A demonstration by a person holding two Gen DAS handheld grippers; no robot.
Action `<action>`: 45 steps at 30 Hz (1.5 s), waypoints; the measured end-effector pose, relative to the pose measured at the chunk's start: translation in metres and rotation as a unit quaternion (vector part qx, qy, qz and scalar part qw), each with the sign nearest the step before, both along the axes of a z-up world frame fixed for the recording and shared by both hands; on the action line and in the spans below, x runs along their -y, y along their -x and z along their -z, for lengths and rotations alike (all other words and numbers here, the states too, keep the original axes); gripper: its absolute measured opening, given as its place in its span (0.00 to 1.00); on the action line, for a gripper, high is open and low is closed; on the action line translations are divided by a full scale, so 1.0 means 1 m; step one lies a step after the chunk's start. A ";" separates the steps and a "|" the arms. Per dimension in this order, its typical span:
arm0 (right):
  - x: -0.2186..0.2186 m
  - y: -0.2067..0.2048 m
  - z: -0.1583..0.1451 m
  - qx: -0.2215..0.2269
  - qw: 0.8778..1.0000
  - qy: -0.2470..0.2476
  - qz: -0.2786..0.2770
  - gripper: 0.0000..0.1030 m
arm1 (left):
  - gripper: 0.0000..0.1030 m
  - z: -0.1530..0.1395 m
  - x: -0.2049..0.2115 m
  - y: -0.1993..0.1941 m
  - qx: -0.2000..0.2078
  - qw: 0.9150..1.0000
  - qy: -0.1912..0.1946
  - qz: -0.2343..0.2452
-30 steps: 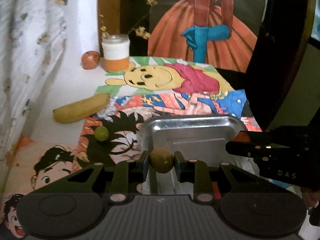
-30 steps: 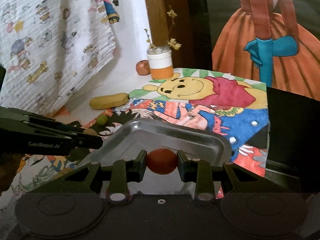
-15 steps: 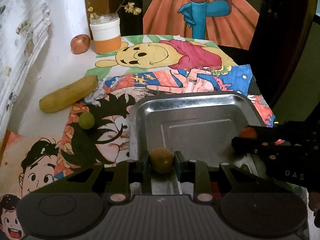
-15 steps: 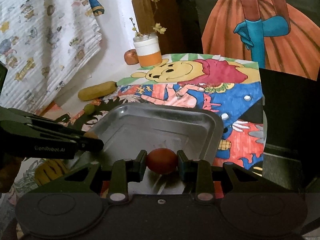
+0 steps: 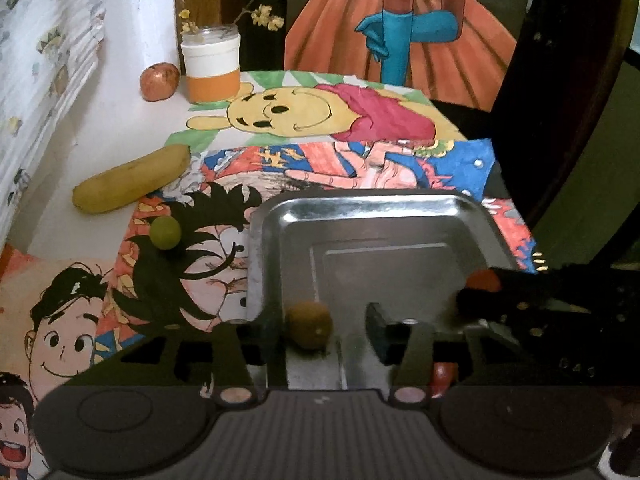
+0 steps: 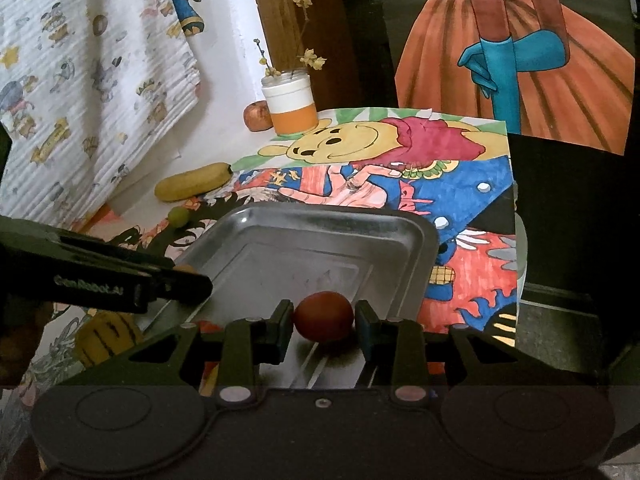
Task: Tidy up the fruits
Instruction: 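Open the left tool to drop the brown fruit while the right tool releases the tomato onto the tray, then lift both open tools away from the metal tray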
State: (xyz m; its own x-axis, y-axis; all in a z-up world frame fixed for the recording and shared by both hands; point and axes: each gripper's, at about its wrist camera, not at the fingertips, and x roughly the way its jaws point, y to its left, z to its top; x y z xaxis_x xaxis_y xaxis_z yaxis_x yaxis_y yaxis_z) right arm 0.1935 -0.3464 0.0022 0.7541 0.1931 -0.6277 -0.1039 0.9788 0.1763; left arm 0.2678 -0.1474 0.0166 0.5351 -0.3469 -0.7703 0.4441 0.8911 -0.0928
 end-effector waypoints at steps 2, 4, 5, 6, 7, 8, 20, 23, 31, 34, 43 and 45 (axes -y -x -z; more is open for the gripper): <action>-0.001 0.004 -0.003 0.003 1.000 -0.001 0.002 0.39 | 0.62 -0.004 -0.001 0.004 0.007 1.000 0.000 -0.005; -0.002 0.010 -0.006 0.007 1.000 0.000 0.007 0.42 | 0.62 -0.010 -0.006 0.008 0.009 1.000 0.008 -0.013; -0.003 0.012 -0.008 0.009 1.000 0.002 0.009 0.44 | 0.63 -0.013 -0.009 0.010 0.009 1.000 0.015 -0.019; -0.004 0.015 -0.010 0.011 1.000 0.003 0.012 0.46 | 0.64 -0.015 -0.011 0.012 0.010 0.999 0.021 -0.024; -0.005 0.017 -0.012 0.014 1.000 0.002 0.014 0.48 | 0.66 -0.019 -0.015 0.014 0.012 0.999 0.028 -0.030; -0.005 0.019 -0.014 0.015 1.000 0.002 0.016 0.51 | 0.68 -0.021 -0.018 0.016 0.013 0.999 0.032 -0.034; -0.022 0.058 -0.038 0.030 0.999 0.007 0.013 0.84 | 0.99 -0.048 -0.058 0.063 0.056 0.991 0.068 -0.099; -0.027 0.072 -0.042 0.030 0.999 0.006 0.010 0.92 | 1.00 -0.050 -0.064 0.078 0.063 0.990 0.069 -0.102; -0.043 0.108 -0.050 0.025 0.999 0.025 -0.005 0.99 | 1.00 -0.050 -0.078 0.120 0.079 0.990 0.048 -0.109; -0.048 0.121 -0.051 0.018 0.999 0.036 -0.011 0.99 | 1.00 -0.050 -0.084 0.136 0.088 0.990 0.034 -0.107; -0.059 0.156 -0.045 -0.018 0.999 0.034 -0.007 0.99 | 1.00 -0.042 -0.101 0.174 0.082 0.992 0.000 -0.097; -0.059 0.163 -0.043 -0.026 0.999 0.030 -0.004 0.99 | 1.00 -0.037 -0.105 0.181 0.074 0.993 -0.005 -0.094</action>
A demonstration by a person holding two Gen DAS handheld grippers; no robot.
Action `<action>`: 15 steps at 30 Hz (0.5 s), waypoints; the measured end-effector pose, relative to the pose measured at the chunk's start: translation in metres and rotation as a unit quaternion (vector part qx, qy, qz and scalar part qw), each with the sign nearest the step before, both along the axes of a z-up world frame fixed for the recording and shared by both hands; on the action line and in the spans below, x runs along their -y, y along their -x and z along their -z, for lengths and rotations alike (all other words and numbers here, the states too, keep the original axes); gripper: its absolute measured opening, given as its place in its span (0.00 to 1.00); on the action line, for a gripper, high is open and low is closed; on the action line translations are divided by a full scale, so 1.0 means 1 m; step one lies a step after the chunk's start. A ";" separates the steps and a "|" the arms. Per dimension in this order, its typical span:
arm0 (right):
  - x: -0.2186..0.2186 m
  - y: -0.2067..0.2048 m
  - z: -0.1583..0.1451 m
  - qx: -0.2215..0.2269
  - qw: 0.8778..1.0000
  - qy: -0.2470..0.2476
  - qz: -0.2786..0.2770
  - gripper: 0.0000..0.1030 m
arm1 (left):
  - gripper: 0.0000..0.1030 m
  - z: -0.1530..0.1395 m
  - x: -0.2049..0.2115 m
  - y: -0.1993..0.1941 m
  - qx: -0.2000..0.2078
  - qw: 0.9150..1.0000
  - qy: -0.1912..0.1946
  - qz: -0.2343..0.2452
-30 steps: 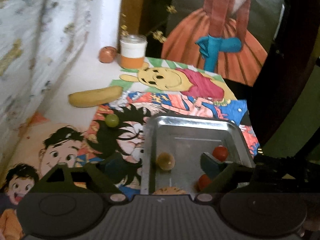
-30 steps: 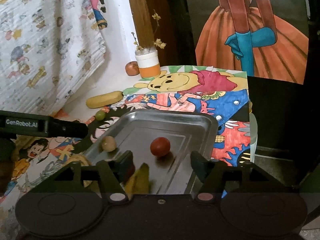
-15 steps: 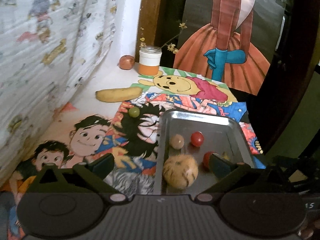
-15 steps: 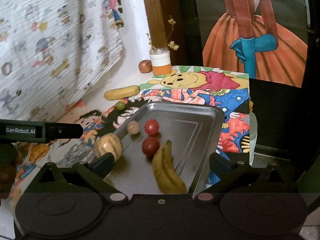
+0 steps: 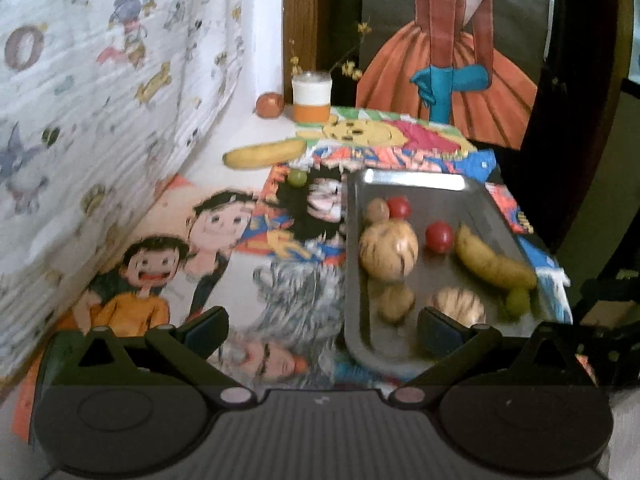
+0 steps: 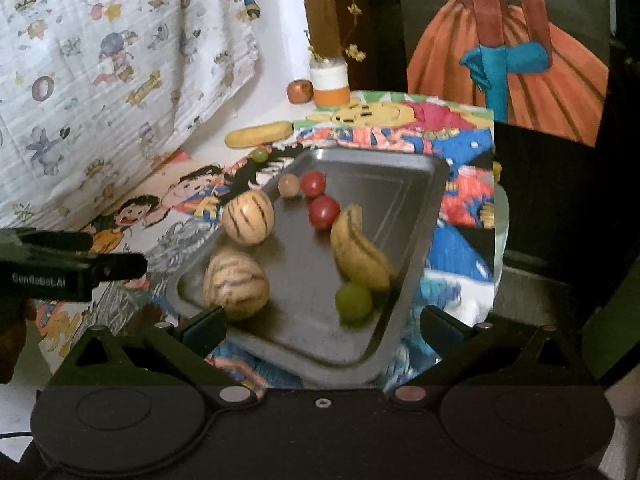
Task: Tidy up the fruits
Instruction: 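Lift both open tools away from the metal tray, then move the left tool toward the green grape while the right tool moves toward the yellow banana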
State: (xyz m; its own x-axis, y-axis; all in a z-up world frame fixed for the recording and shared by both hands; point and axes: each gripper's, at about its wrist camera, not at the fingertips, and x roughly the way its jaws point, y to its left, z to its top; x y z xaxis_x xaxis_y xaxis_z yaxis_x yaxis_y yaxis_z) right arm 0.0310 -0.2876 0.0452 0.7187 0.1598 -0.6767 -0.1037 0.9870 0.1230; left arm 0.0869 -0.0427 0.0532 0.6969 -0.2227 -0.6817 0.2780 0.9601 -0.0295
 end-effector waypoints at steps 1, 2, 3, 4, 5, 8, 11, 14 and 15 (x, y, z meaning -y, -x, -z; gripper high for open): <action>-0.001 0.003 0.000 -0.002 1.000 0.000 -0.001 0.99 | 1.00 0.002 -0.002 0.004 -0.004 1.000 -0.004 0.001; -0.001 0.005 0.000 -0.004 1.000 0.000 -0.002 0.99 | 1.00 0.004 -0.004 0.007 -0.006 1.000 -0.007 0.001; -0.002 0.007 0.000 -0.006 1.000 0.003 -0.003 0.99 | 1.00 0.006 -0.006 0.009 -0.009 1.000 -0.011 0.002; -0.004 0.008 0.000 -0.008 1.000 0.006 -0.004 0.99 | 1.00 0.008 -0.007 0.011 -0.011 1.000 -0.014 0.003; -0.005 0.008 0.000 -0.009 1.000 0.010 -0.005 0.99 | 1.00 0.010 -0.009 0.012 -0.013 1.000 -0.016 0.004; -0.009 0.009 0.000 -0.011 1.000 0.025 -0.008 0.99 | 1.00 0.015 -0.012 0.012 -0.022 0.999 -0.025 0.001; -0.014 0.008 0.002 -0.017 0.999 0.035 -0.021 0.99 | 1.00 0.017 -0.015 0.012 -0.029 0.999 -0.040 0.001; -0.022 0.003 0.003 -0.031 0.998 0.033 -0.051 0.99 | 1.00 0.015 -0.019 0.012 -0.022 0.998 -0.059 0.004; -0.024 0.002 0.002 -0.033 0.997 0.021 -0.067 0.99 | 1.00 0.014 -0.021 0.012 -0.019 0.998 -0.065 0.003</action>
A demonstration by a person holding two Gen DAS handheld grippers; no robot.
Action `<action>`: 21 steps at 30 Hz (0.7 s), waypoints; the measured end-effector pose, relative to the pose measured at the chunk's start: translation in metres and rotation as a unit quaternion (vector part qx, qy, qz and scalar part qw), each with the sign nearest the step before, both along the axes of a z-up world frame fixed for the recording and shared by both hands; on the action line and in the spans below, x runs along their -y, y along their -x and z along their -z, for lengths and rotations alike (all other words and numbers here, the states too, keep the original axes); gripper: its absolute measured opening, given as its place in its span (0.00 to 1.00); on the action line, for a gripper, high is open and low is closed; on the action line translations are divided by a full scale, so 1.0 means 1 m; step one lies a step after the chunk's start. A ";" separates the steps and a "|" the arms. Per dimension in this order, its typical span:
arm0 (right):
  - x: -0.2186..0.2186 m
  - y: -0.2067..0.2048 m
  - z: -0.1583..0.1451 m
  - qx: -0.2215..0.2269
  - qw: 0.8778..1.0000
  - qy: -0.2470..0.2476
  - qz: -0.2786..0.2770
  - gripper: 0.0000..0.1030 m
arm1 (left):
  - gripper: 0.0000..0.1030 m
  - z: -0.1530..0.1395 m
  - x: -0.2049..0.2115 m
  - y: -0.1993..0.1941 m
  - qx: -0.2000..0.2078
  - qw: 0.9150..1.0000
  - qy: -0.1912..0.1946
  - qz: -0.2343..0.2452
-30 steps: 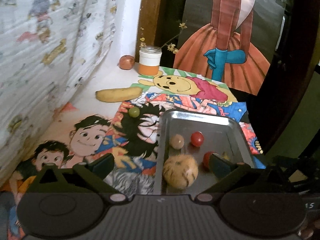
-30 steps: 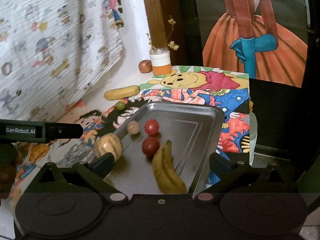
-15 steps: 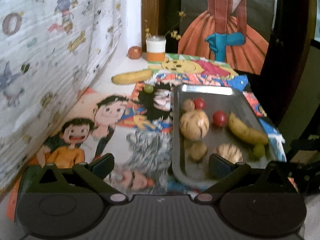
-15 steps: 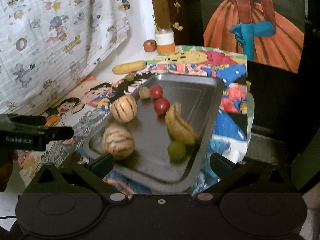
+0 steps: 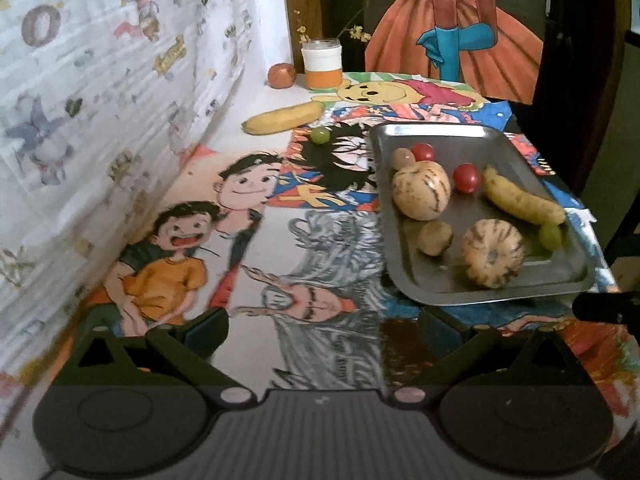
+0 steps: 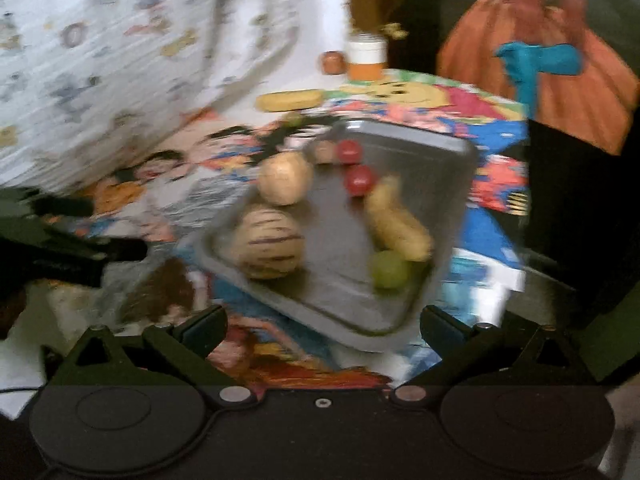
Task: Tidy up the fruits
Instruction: 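Move the left tool toward the green grape while the right tool moves toward the yellow banana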
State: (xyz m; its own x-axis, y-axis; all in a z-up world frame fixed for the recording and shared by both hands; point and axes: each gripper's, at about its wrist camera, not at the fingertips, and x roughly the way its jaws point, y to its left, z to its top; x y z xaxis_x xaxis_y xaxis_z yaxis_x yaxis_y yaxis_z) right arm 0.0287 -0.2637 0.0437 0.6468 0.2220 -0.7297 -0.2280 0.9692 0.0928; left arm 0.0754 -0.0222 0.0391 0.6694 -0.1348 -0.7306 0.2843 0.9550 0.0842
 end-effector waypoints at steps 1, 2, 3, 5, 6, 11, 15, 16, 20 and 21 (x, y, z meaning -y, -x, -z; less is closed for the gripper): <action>-0.002 -0.001 -0.003 -0.003 1.000 -0.019 -0.016 0.99 | 1.00 -0.002 -0.003 -0.001 0.004 1.000 -0.006 -0.003; -0.002 -0.002 -0.009 -0.004 0.999 -0.043 -0.032 0.99 | 1.00 -0.004 -0.005 -0.002 0.007 1.000 -0.010 -0.004; -0.003 -0.004 -0.016 -0.003 0.997 -0.065 -0.046 0.99 | 1.00 -0.007 -0.008 -0.004 0.012 1.000 -0.012 -0.004; -0.006 -0.009 -0.036 0.009 0.994 -0.085 -0.068 0.99 | 1.00 -0.017 -0.016 -0.008 0.028 1.000 -0.013 -0.001; -0.008 -0.013 -0.048 0.020 0.994 -0.081 -0.073 0.99 | 1.00 -0.023 -0.021 -0.010 0.038 0.999 -0.012 -0.003; -0.014 -0.034 -0.109 0.096 0.989 -0.051 -0.098 0.99 | 1.00 -0.052 -0.047 -0.029 0.083 0.996 0.006 -0.025; 0.001 -0.058 -0.154 0.143 0.983 -0.073 -0.086 0.99 | 1.00 -0.072 -0.053 -0.055 0.115 0.993 0.009 -0.028; 0.005 -0.065 -0.165 0.149 0.982 -0.084 -0.079 0.99 | 1.00 -0.075 -0.052 -0.061 0.123 0.992 0.006 -0.028; 0.018 -0.098 -0.208 0.158 0.978 -0.121 -0.059 0.99 | 1.00 -0.088 -0.044 -0.082 0.154 0.988 -0.008 -0.014; 0.018 -0.107 -0.217 0.159 0.978 -0.122 -0.062 0.99 | 1.00 -0.091 -0.042 -0.087 0.157 0.988 -0.010 -0.010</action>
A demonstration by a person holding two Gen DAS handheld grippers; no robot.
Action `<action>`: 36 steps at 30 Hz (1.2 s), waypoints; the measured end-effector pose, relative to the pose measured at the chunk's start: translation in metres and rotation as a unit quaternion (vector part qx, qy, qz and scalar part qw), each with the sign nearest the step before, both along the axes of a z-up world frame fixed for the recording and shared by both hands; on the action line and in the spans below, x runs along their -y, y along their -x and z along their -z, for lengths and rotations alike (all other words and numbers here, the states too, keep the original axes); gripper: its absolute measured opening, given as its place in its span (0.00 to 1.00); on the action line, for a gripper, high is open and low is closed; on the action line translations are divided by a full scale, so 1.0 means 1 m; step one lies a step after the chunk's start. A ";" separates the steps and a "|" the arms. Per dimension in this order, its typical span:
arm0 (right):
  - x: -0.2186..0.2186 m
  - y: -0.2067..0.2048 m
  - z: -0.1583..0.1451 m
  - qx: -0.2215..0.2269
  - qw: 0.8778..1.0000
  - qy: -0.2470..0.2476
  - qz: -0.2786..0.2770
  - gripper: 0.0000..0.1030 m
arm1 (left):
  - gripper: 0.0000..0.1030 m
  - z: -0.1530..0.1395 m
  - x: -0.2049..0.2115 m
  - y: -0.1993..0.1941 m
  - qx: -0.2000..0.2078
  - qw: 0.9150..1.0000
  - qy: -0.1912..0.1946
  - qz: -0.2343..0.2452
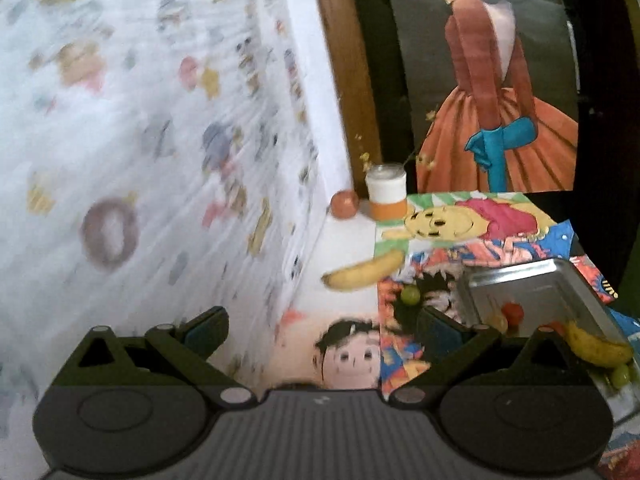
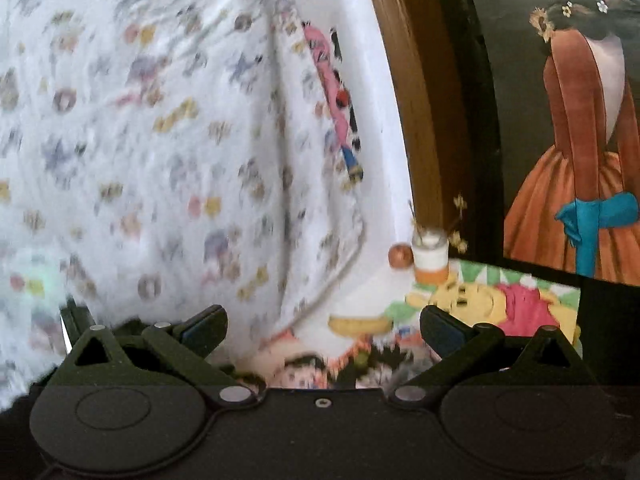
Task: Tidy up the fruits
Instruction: 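Move the left tool toward the green grape while the right tool moves toward the yellow banana, then grasp the green grape with the left tool while the right tool grasps the yellow banana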
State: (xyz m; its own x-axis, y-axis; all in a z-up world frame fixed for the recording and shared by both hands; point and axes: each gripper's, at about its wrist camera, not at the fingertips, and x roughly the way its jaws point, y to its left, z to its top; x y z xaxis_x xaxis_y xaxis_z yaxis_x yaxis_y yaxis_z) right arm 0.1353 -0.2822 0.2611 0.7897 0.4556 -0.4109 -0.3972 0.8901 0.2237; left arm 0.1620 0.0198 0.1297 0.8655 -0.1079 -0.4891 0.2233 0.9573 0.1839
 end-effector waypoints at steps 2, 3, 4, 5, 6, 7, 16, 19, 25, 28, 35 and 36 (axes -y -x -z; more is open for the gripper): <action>-0.002 -0.015 -0.012 0.006 1.000 0.012 -0.004 0.99 | 1.00 -0.003 0.006 -0.010 0.002 1.000 0.000 0.006; -0.005 -0.022 -0.016 0.010 1.000 0.027 -0.003 0.99 | 1.00 -0.003 0.008 -0.015 -0.003 1.000 0.005 0.003; -0.009 -0.029 -0.020 0.015 0.999 0.046 -0.004 0.99 | 1.00 -0.003 0.010 -0.021 -0.011 1.000 0.013 0.001; -0.012 -0.036 -0.021 0.019 0.998 0.062 -0.009 0.99 | 1.00 -0.003 0.010 -0.024 -0.018 1.000 0.023 0.001; -0.014 -0.045 -0.022 0.020 0.997 0.074 -0.016 0.99 | 1.00 -0.003 0.010 -0.028 -0.025 0.999 0.034 0.003; -0.017 -0.053 -0.022 0.017 0.996 0.081 -0.022 0.99 | 1.00 -0.003 0.012 -0.033 -0.031 0.999 0.043 0.003; -0.056 -0.135 0.028 -0.005 0.970 0.225 -0.089 0.99 | 1.00 0.018 0.014 -0.060 -0.063 0.995 0.079 -0.010; -0.063 -0.163 0.062 -0.033 0.963 0.245 -0.104 0.99 | 1.00 0.038 0.012 -0.069 -0.090 0.990 0.109 -0.016; -0.082 -0.220 0.143 -0.048 0.931 0.341 -0.122 0.96 | 1.00 0.072 0.022 -0.099 -0.113 0.987 0.113 -0.008; -0.087 -0.246 0.172 -0.048 0.928 0.346 -0.133 0.95 | 0.99 0.082 0.027 -0.115 -0.119 0.986 0.120 -0.005; -0.095 -0.286 0.197 -0.036 0.942 0.289 -0.165 0.93 | 0.95 0.105 0.038 -0.151 -0.129 0.983 0.134 0.001; -0.096 -0.292 0.198 -0.040 0.945 0.278 -0.166 0.93 | 0.93 0.108 0.040 -0.156 -0.130 0.982 0.135 0.004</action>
